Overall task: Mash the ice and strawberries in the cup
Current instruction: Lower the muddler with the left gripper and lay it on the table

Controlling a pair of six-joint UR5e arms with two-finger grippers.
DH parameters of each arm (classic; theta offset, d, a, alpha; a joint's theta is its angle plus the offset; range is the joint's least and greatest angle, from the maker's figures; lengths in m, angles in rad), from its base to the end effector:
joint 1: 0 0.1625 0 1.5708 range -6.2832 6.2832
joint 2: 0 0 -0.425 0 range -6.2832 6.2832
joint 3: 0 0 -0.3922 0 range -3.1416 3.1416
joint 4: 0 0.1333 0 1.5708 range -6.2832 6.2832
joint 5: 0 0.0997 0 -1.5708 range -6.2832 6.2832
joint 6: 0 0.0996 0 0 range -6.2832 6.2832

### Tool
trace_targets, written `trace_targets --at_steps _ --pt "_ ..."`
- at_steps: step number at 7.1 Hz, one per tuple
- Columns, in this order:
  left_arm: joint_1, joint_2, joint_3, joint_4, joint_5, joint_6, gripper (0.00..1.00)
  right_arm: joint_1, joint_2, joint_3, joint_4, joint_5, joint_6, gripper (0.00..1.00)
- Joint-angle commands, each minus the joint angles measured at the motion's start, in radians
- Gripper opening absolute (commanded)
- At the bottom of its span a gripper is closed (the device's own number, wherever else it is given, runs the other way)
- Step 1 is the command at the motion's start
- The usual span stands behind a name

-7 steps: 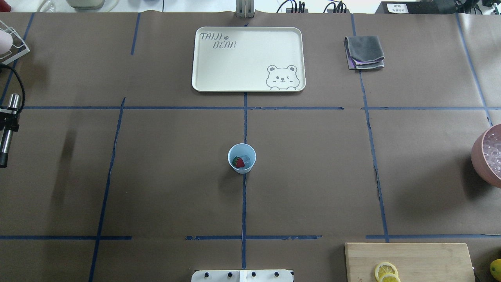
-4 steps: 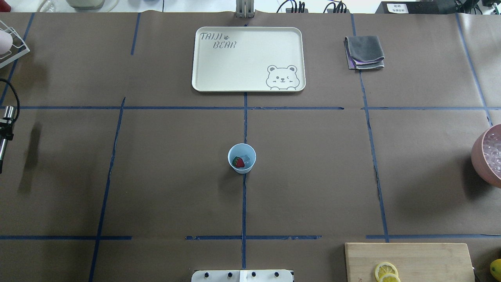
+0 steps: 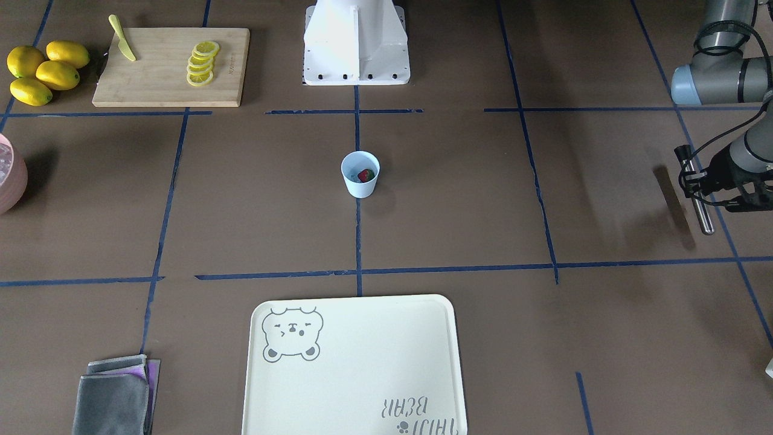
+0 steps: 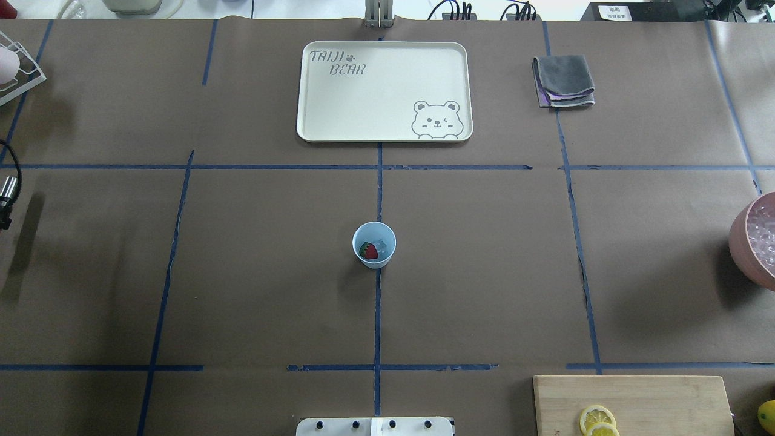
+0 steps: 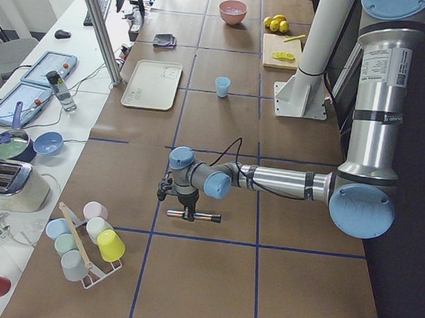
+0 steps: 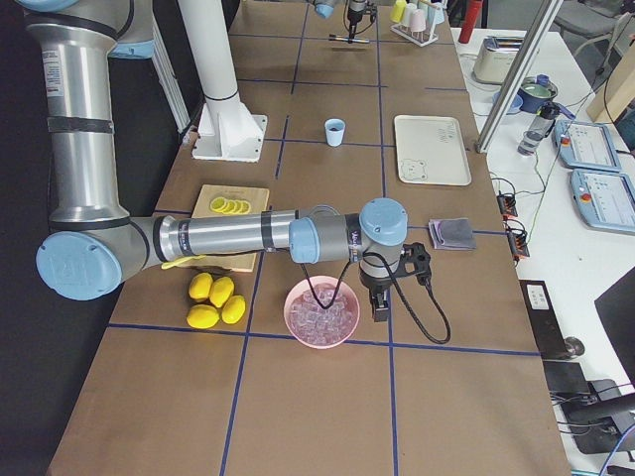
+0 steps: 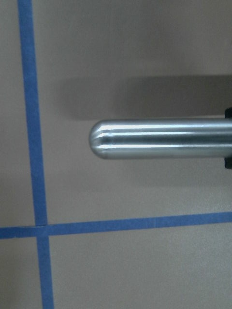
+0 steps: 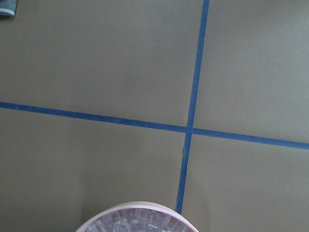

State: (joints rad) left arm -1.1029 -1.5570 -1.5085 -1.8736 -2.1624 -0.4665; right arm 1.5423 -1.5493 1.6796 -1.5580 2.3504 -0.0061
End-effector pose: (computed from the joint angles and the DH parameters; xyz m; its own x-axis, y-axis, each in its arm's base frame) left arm 0.1565 -0.4822 0.6754 0.8088 0.0431 -0.5864 -0.0847 0.9954 -0.0437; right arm 0.0488 -0.5084 0.5923 0.7079 -0.1265 0.6949 0.0325 0.9886 0.1468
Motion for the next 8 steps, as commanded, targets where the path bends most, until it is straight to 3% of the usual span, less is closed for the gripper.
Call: trace_targets --at_steps 1,4,5,6,7,8 --pt "0.000 0.003 0.023 -0.009 0.001 0.002 0.03 -0.001 0.000 0.002 -0.001 0.000 0.000 1.00" --pt "0.003 0.000 0.070 -0.050 0.001 -0.009 0.10 -0.001 0.002 0.003 0.001 0.000 0.000 1.00" --pt "0.003 0.002 0.068 -0.052 0.001 -0.009 0.25 -0.001 0.000 0.005 0.001 0.000 0.000 1.00" --pt "0.003 0.000 0.067 -0.052 0.001 -0.006 0.61 -0.001 0.000 0.011 -0.004 0.000 0.000 1.00" --pt "0.001 0.000 0.064 -0.052 -0.001 -0.006 0.82 0.001 0.000 0.012 -0.004 -0.002 0.000 1.00" --pt "0.001 0.000 0.064 -0.052 -0.001 -0.006 0.86 -0.001 0.000 0.012 -0.004 0.000 0.000 1.00"
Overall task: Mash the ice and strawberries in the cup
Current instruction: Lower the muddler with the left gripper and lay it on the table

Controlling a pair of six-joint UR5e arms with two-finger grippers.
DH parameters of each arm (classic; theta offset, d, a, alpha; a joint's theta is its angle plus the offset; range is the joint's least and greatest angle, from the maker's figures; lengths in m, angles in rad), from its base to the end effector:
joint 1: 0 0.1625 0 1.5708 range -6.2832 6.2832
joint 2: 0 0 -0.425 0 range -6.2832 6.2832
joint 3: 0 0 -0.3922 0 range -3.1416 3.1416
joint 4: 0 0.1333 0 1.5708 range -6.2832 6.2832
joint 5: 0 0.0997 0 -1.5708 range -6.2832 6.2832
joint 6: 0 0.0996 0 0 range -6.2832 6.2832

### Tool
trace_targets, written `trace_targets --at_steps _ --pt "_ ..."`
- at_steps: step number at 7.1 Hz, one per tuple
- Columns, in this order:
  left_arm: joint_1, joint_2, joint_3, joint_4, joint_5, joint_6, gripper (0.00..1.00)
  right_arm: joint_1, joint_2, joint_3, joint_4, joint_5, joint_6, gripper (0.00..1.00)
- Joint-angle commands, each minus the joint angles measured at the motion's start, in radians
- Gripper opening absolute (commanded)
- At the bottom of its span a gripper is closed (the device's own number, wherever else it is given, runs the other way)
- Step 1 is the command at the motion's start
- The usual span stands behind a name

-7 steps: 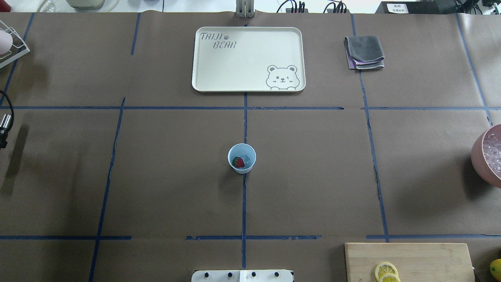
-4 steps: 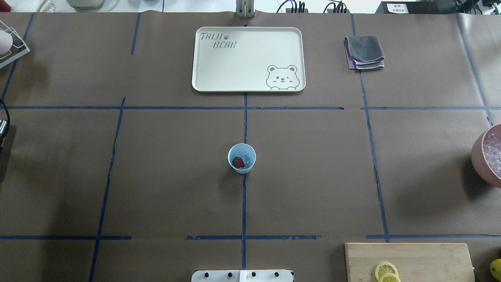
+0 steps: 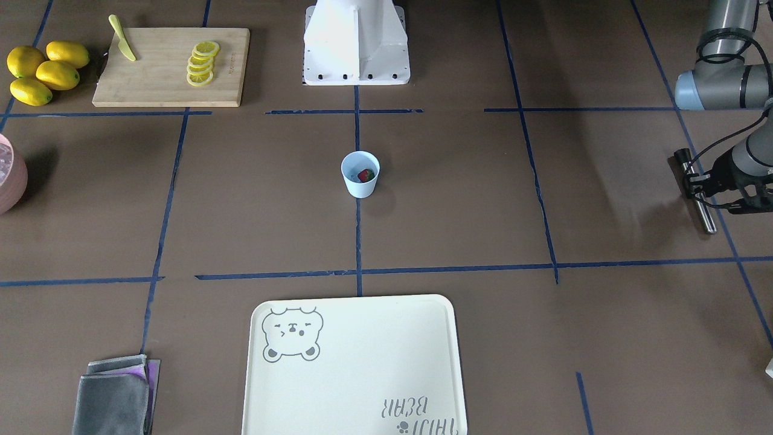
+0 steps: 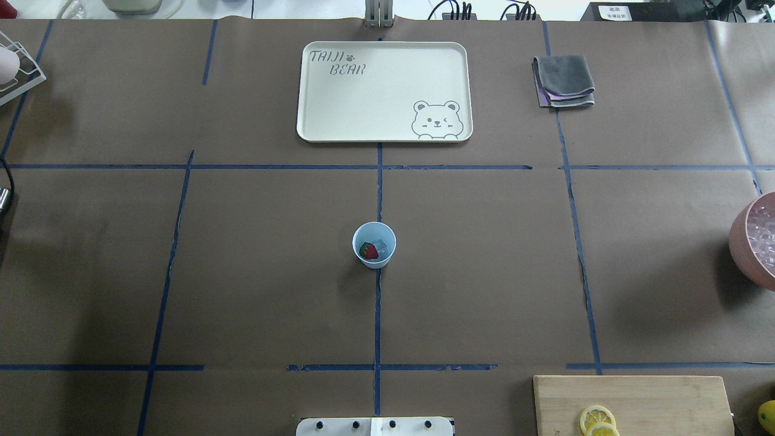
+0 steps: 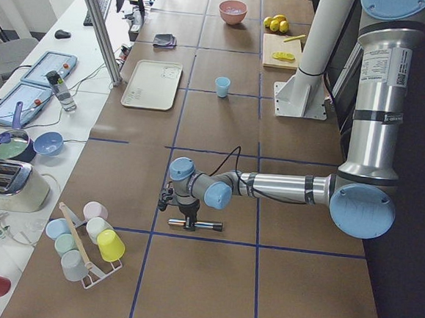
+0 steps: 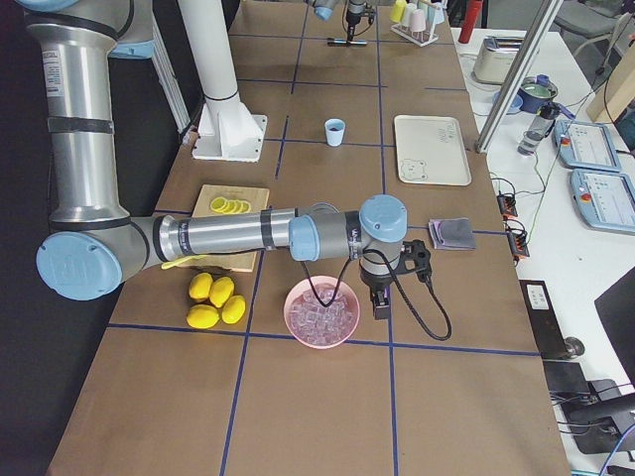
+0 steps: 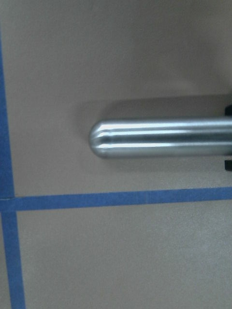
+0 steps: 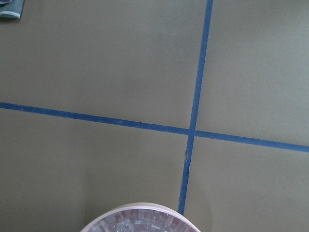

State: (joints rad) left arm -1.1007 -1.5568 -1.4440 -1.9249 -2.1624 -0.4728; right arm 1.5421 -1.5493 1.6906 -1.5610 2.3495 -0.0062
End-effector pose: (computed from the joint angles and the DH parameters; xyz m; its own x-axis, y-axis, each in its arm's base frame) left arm 0.1559 -0.4786 0.7022 0.8128 0.0317 -0.5817 -0.0815 0.9949 -0.0597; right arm 0.0488 -0.5083 0.5873 0.7083 -0.1322 0.6934 0.0328 0.9874 0.1548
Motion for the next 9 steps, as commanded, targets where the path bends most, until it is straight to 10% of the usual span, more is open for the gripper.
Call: trace_targets --at_steps 1,5,9 --pt "-0.001 0.000 -0.006 0.000 -0.001 -0.003 1.00 0.001 0.000 0.006 -0.002 0.001 0.000 1.00" --pt "-0.269 -0.005 -0.179 0.055 -0.220 0.128 1.00 0.003 -0.005 0.026 -0.007 -0.001 -0.001 1.00" --pt "-0.543 -0.089 -0.187 0.562 -0.224 0.612 1.00 0.020 -0.063 0.026 -0.059 -0.012 -0.021 1.00"
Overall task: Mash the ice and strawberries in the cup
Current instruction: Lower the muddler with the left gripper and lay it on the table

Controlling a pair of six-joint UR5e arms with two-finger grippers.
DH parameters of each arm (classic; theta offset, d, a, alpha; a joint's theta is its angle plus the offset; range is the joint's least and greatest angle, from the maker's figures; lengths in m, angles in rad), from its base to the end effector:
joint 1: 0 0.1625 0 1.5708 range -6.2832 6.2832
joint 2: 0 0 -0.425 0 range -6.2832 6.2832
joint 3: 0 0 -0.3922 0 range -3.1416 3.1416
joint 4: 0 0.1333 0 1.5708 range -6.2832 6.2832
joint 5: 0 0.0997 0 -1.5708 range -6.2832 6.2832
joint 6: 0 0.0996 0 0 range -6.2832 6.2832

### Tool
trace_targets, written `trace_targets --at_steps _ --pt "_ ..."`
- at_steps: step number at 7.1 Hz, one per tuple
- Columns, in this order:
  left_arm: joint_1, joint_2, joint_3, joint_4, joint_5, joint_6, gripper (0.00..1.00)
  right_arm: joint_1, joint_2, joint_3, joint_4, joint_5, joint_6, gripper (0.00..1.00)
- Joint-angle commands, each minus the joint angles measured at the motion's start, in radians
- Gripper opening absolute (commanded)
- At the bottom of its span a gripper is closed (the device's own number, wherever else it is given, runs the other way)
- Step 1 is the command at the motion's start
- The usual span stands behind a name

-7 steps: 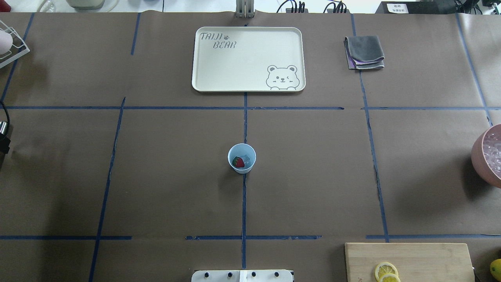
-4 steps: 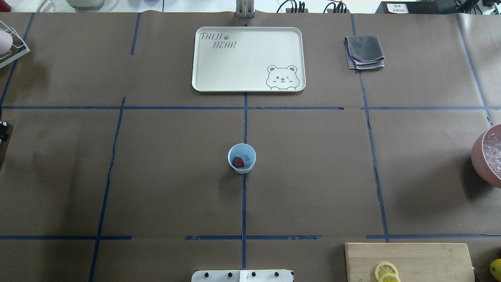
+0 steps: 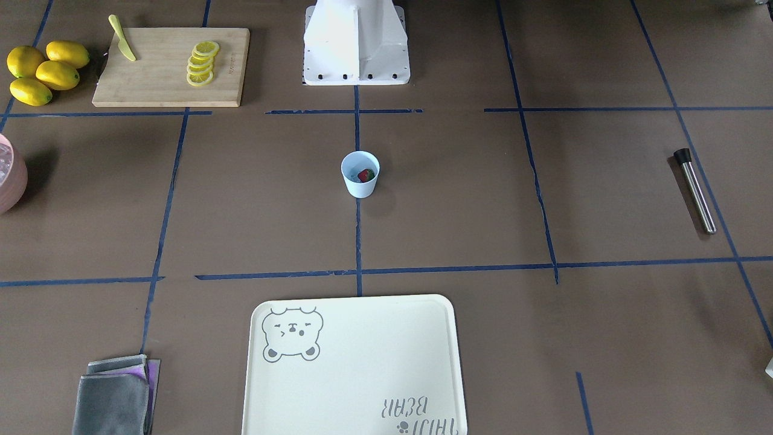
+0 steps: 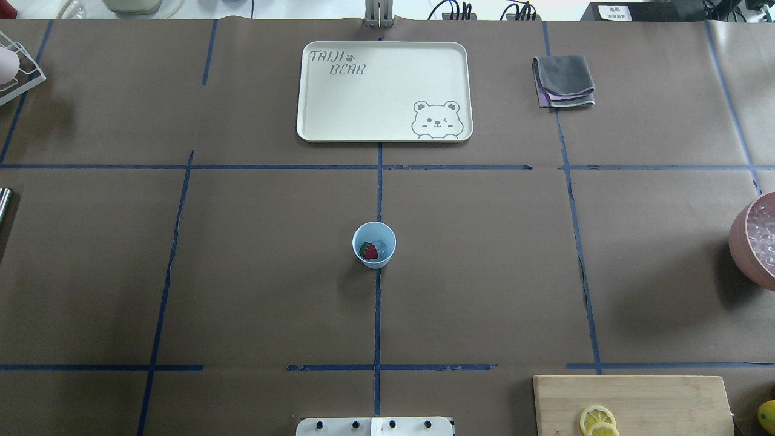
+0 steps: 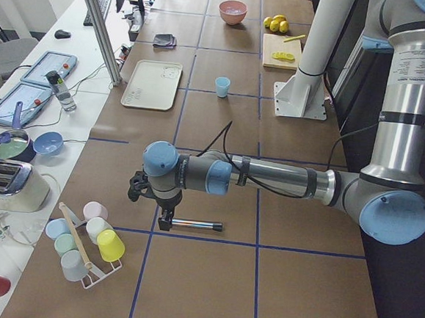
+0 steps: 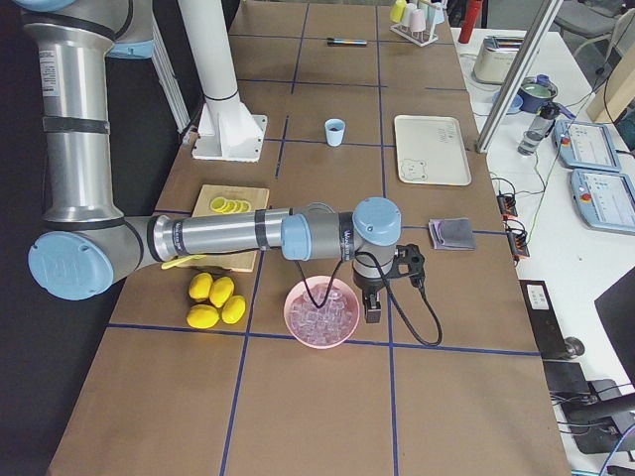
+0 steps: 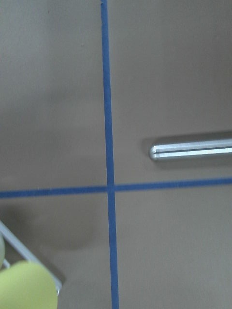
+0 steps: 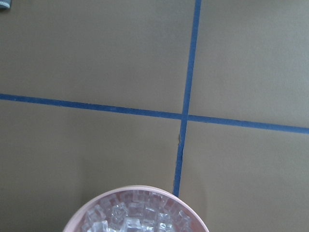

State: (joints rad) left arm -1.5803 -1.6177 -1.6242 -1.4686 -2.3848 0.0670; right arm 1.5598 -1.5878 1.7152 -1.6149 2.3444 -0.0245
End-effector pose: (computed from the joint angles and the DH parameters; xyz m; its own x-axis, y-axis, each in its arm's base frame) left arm -0.0657 -0.5091 0.6163 0.6856 0.0591 -0.7255 -0.0365 0.9982 0.0468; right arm 0.0583 -0.4877 0.6003 0.7142 -0.0904 0.6940 0.0285 0.9946 0.1002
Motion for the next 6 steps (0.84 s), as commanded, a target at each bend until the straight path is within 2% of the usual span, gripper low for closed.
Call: trace_targets --at_steps 1,4,5,6 --pt "-0.067 -0.009 -0.011 0.119 -0.004 0.068 1.00 0.002 -0.041 -0.002 -0.002 -0.008 -0.003 1.00" --pt "-0.066 0.024 -0.023 0.113 -0.010 0.062 1.00 0.000 -0.023 -0.003 -0.006 -0.007 0.001 1.00" --pt "-0.066 0.027 -0.057 0.119 -0.010 0.031 1.00 -0.001 -0.024 -0.008 -0.006 -0.007 0.009 1.00" --pt "-0.058 0.079 -0.133 0.116 -0.011 -0.058 1.00 -0.001 -0.023 -0.006 -0.006 -0.007 0.011 1.00"
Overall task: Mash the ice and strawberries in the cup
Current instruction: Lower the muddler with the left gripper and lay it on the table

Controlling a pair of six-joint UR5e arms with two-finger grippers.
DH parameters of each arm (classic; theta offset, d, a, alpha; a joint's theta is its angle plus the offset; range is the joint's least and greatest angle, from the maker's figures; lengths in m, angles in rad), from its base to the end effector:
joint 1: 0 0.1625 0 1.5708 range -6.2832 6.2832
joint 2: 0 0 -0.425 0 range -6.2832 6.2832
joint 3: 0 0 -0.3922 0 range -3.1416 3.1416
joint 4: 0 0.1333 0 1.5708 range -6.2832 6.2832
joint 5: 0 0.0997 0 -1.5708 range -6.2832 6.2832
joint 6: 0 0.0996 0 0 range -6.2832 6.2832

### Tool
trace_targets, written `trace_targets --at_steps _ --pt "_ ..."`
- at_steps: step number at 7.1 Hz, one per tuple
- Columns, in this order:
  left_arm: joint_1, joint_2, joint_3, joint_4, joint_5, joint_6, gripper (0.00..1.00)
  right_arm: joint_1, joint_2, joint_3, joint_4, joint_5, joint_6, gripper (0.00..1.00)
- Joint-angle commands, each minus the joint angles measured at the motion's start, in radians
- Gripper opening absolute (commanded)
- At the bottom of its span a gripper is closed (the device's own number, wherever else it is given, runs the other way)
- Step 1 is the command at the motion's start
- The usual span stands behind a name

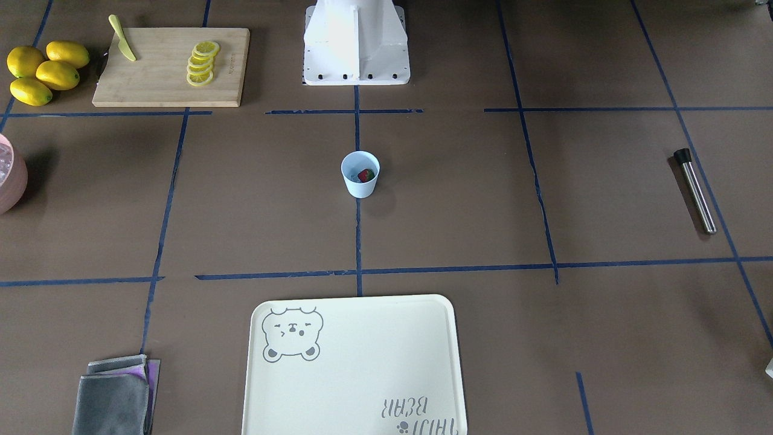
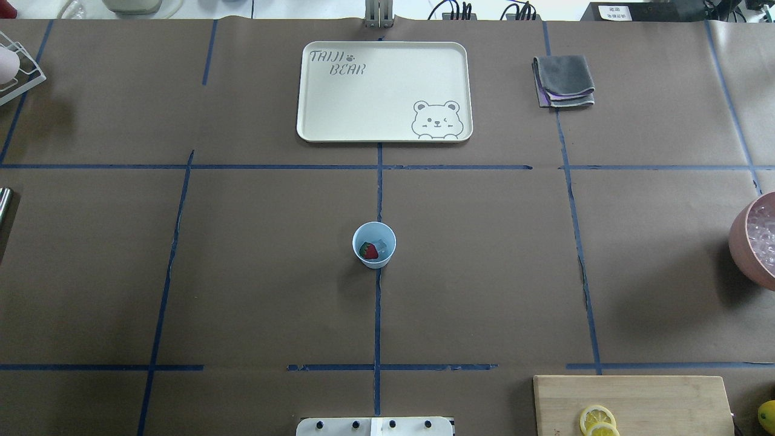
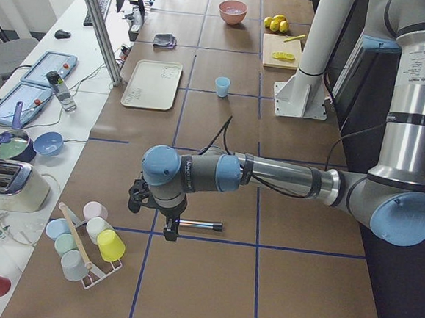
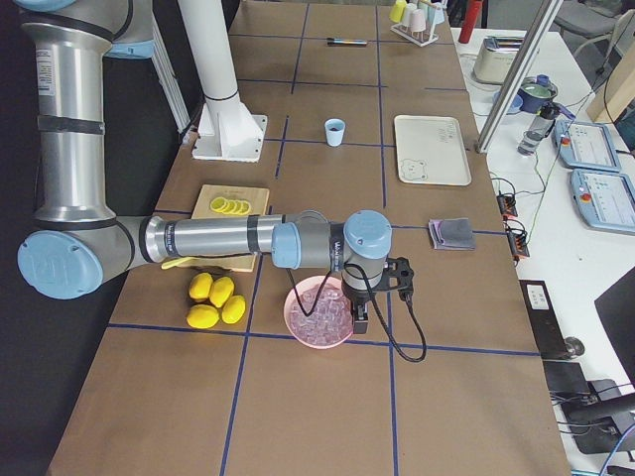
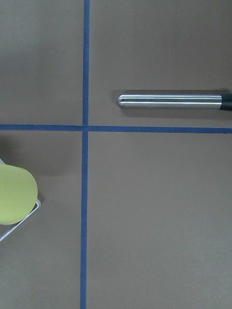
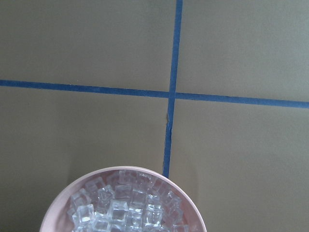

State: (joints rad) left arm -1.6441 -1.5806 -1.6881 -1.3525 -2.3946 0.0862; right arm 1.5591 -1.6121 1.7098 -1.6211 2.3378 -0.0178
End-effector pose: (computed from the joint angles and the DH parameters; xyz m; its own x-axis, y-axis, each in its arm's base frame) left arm -0.0957 -0.4806 0.6142 0.6765 -0.0305 -0.7358 0.0147 0.9995 -0.0278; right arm 0.0586 -0.4765 0.6158 0.7192 -0.0591 0.6922 0.0245 0.9979 0.0597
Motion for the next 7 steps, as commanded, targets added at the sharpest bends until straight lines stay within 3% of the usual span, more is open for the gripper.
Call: trace_targets --at_steps 1,7 --pt "0.013 0.085 -0.096 -0.017 0.000 -0.077 1.00 -0.001 0.003 0.001 0.000 0.000 0.006 1.00" --pt "0.049 0.091 -0.107 -0.019 0.003 -0.071 1.00 -0.001 -0.006 -0.002 0.004 -0.002 -0.004 1.00"
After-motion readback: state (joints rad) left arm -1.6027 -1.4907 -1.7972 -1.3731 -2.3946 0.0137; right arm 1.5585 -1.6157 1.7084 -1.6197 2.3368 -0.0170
